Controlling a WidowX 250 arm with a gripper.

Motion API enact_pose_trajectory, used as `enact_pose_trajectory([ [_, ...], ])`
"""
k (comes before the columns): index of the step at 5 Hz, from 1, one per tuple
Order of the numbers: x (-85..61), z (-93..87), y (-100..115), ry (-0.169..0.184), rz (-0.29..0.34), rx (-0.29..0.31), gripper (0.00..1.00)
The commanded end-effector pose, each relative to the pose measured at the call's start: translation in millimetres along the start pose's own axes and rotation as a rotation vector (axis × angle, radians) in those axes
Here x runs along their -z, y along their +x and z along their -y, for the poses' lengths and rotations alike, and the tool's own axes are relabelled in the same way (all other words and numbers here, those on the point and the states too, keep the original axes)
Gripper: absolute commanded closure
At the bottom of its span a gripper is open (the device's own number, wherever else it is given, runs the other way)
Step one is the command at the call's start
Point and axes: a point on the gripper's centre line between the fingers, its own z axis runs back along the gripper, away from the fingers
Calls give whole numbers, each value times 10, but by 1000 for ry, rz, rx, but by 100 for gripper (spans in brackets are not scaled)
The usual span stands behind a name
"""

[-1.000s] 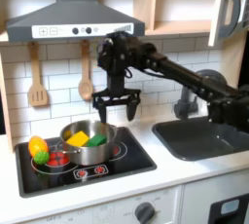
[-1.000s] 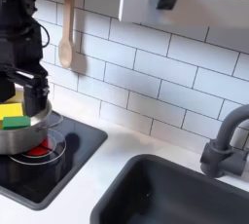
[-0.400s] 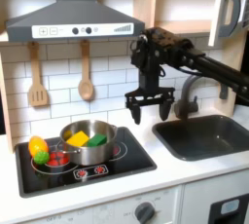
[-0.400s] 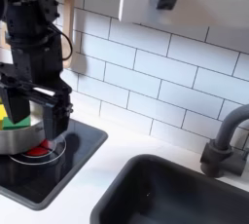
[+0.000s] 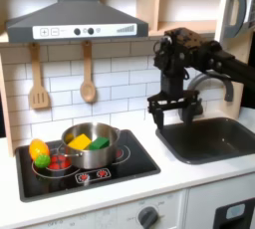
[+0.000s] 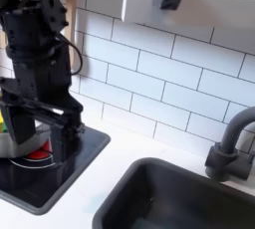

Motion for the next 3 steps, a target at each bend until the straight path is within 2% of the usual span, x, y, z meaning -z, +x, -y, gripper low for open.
enact_pose_trajectory([
  [1,-31,234,-221,-23,5,16,0],
  [3,-43,465,-349,-47,11,81,0],
])
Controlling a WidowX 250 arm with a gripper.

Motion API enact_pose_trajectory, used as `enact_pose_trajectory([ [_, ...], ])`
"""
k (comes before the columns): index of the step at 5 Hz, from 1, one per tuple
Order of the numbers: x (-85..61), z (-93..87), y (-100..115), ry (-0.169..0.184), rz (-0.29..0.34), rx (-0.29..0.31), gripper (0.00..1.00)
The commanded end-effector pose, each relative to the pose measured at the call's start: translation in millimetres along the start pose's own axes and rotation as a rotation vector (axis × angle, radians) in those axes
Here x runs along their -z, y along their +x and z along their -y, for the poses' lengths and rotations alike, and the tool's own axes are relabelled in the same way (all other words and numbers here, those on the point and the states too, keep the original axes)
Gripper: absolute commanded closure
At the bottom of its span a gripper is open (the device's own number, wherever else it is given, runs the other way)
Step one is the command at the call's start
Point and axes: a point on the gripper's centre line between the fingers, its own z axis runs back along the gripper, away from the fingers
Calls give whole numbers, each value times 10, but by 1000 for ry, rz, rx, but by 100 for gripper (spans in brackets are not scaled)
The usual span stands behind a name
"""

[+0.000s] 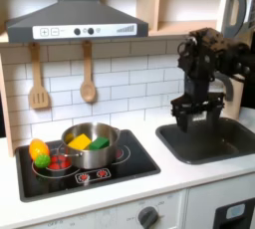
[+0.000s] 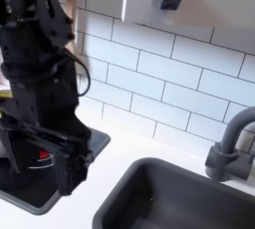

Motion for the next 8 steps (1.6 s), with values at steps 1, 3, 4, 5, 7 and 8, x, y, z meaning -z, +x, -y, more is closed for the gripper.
enact_pose_trajectory([
  [1,56,246,-103,-28,-14,87,0],
  [3,65,506,-159,-46,-10,185,0],
  [4,62,630,-179,-54,-6,228,0],
  [5,70,708,-157,-52,-8,254,0],
  [7,100,797,-76,-62,-3,283,0],
  [8,77,796,-3,-62,11,293,0],
])
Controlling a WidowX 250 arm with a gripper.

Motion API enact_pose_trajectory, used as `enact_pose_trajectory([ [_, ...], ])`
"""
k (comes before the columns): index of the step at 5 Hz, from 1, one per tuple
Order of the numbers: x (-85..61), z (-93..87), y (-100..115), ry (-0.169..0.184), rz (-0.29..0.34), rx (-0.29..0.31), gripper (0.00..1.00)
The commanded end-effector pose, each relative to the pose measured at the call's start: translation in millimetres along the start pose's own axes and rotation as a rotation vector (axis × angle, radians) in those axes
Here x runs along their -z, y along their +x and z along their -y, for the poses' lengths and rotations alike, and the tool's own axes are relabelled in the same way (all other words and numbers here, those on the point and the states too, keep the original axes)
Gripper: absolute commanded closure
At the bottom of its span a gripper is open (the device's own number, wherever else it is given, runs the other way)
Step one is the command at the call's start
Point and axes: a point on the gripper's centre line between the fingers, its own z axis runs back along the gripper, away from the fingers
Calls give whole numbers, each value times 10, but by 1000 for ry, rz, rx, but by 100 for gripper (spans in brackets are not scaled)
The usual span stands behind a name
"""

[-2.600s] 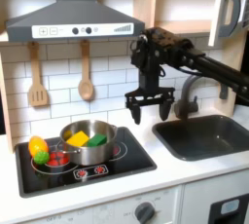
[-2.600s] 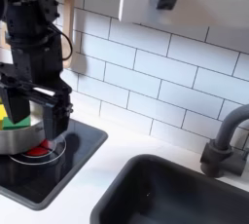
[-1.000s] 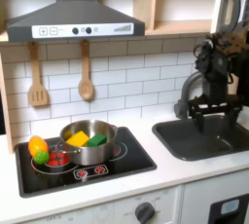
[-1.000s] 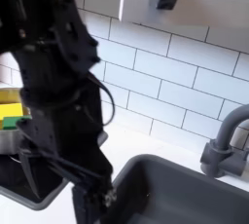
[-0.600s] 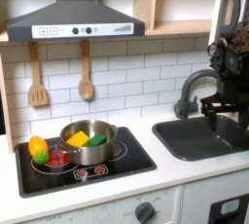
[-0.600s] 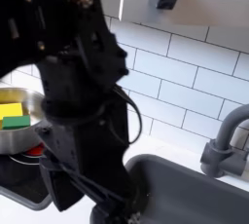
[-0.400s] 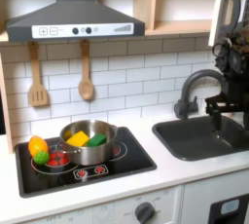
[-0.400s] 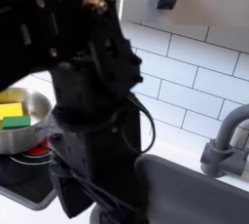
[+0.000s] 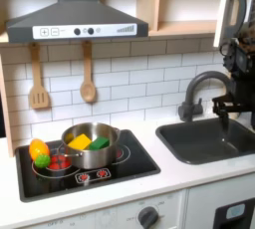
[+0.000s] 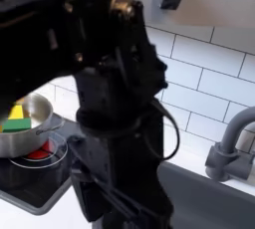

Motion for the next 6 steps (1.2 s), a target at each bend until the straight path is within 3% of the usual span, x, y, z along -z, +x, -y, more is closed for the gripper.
enact_pose_trajectory([
  [1,-30,-10,102,3,17,9,0],
  [6,10,-94,336,9,31,15,0],
])
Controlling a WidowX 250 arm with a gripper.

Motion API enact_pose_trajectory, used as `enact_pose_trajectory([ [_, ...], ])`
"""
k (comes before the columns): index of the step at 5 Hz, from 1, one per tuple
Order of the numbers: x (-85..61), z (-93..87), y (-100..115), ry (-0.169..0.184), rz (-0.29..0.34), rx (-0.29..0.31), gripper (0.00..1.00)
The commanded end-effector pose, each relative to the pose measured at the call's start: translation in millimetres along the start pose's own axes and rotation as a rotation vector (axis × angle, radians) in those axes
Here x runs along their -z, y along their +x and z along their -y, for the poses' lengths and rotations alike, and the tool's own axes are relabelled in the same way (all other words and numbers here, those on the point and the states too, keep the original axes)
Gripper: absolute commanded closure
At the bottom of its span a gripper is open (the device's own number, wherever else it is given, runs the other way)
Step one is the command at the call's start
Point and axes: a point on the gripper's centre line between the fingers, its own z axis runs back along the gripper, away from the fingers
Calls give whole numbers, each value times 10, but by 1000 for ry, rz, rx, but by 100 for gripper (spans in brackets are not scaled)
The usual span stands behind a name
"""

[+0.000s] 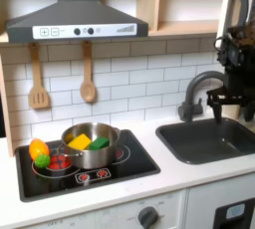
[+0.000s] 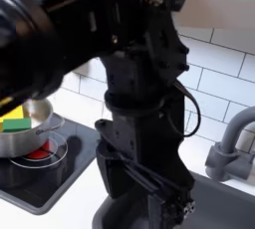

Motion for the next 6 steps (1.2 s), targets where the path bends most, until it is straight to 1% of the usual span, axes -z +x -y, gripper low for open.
enact_pose_trajectory([
  [1,19,-64,116,6,7,-12,0],
  [2,14,-126,156,13,12,-21,0],
  [3,4,-258,209,29,18,-52,0],
  [4,-17,-328,242,36,25,-64,0],
  [6,-62,-504,308,62,39,-98,0],
])
